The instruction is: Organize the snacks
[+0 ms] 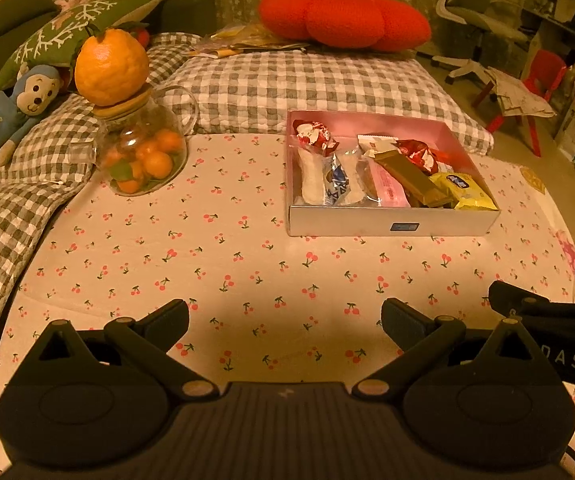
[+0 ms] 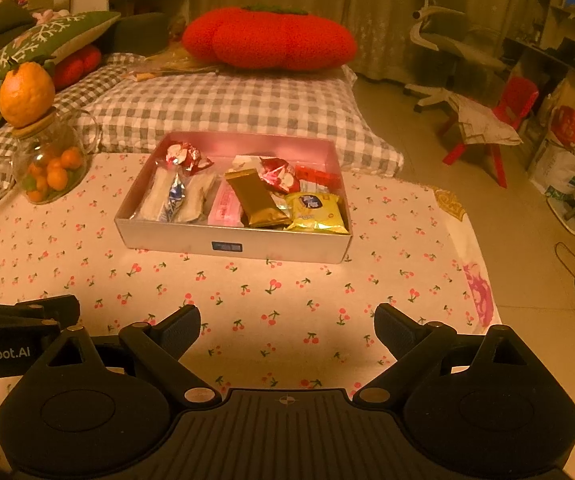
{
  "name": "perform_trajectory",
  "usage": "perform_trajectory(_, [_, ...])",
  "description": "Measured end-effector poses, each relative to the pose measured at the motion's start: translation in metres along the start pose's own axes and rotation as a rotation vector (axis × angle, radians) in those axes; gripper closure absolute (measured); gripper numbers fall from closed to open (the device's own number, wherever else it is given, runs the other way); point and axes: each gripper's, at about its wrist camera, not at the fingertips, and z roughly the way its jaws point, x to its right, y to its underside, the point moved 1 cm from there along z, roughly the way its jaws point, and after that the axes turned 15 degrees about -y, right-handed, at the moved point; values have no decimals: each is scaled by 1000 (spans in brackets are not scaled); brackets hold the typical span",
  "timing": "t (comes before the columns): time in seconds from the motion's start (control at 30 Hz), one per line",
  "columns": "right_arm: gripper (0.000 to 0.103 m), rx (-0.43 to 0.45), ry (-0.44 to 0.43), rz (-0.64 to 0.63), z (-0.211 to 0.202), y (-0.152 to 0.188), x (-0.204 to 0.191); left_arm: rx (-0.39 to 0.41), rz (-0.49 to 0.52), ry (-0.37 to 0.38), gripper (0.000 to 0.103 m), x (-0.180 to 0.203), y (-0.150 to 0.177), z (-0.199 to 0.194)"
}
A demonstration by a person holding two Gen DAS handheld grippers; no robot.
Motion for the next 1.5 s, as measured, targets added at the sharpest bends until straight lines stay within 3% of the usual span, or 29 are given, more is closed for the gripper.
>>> perform_trajectory(1.5, [7,-5,2,0,1,1,0,-8,6,12,0,2,1,-2])
